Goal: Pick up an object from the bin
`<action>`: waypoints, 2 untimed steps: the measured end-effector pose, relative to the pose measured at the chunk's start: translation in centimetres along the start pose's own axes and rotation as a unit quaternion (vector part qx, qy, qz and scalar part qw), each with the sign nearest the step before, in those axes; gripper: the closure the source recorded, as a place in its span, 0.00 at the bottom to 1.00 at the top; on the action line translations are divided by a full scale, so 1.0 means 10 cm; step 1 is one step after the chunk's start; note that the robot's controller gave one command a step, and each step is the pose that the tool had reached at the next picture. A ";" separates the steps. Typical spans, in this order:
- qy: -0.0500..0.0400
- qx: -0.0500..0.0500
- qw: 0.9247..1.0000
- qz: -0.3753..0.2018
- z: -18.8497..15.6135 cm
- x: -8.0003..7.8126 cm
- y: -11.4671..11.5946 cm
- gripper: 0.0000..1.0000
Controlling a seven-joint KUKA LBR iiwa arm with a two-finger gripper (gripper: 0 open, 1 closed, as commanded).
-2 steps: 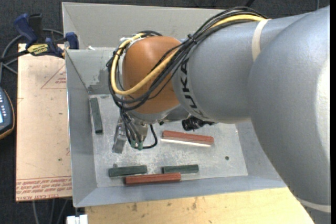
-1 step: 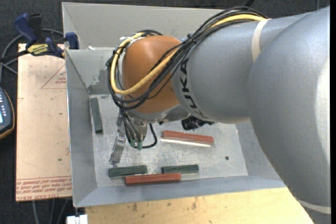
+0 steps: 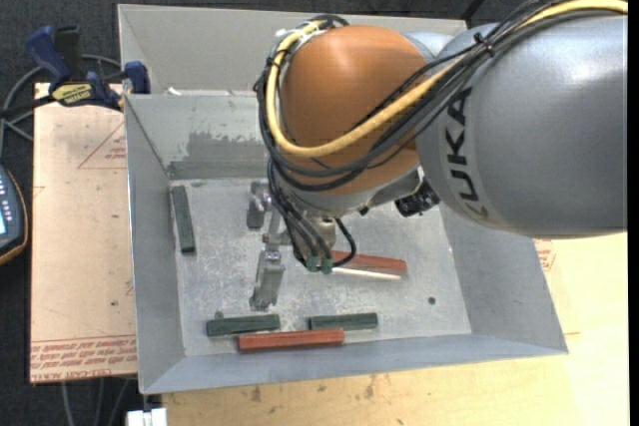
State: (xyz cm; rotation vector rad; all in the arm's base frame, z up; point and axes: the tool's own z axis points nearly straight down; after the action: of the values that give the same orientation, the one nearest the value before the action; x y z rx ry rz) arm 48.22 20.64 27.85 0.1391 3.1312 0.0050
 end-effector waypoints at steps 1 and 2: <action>0.008 0.003 0.999 -0.053 1.64 -0.08 -0.75 0.00; -0.001 0.000 0.996 -0.084 2.07 -0.09 -0.60 0.00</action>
Offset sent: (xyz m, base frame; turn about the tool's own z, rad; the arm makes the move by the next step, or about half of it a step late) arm 0.0036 -0.0724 -0.1586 -0.1108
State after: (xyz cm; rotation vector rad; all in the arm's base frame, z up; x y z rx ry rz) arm 48.71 14.63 7.18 -0.1256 3.1296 0.0042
